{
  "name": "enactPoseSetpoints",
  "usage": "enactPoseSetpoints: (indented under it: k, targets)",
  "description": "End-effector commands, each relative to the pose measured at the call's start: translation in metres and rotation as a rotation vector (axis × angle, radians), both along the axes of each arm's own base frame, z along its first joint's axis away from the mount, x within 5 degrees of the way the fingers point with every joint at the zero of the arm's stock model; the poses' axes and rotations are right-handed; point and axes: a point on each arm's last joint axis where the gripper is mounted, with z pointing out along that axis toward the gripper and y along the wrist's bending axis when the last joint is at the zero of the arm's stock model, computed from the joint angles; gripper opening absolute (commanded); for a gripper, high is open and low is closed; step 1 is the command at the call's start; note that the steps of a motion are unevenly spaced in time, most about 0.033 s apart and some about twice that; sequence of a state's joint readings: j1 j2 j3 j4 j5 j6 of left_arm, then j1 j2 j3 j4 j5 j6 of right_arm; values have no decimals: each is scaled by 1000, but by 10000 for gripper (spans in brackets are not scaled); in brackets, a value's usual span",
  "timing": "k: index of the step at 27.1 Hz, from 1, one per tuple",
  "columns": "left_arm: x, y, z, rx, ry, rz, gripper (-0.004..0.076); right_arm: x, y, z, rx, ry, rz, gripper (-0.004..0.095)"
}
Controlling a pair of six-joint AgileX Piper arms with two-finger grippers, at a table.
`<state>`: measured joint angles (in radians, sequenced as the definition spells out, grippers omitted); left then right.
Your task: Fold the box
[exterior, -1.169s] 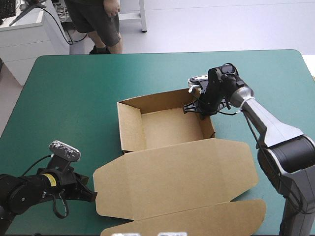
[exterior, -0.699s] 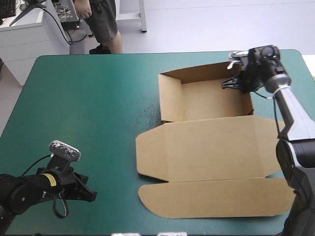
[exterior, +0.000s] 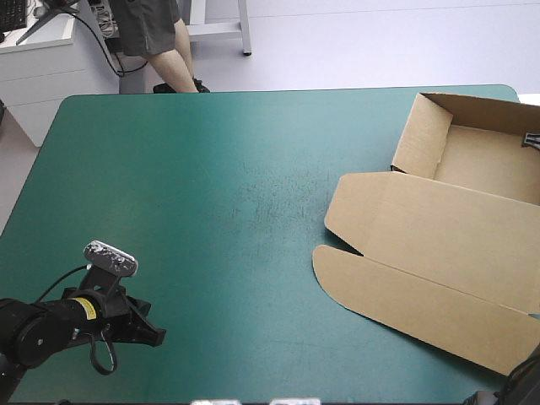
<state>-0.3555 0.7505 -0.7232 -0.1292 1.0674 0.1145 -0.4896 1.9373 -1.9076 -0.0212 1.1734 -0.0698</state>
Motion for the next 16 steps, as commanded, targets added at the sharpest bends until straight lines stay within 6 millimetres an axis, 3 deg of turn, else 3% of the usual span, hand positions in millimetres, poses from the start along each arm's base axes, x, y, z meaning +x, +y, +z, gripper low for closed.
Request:
enactPoseSetpoints:
  k: [1, 4, 7, 13, 16]
  targets:
    - [3, -2, 10, -37, -54, 5, -8, -14, -3, 41, -66, -137, -13, 283]
    - [3, -2, 10, -37, -54, 5, -8, -14, -5, 42, -72, -149, -17, 601]
    - [3, -2, 10, -37, -56, 5, -8, -16, -3, 47, -67, -164, -16, 737]
    - [3, -2, 10, -37, -53, 5, -8, -29, 10, 74, -53, -237, 12, 650]
    - [3, -2, 10, -38, -57, 5, -8, -37, 20, 88, -26, -291, 23, 518]
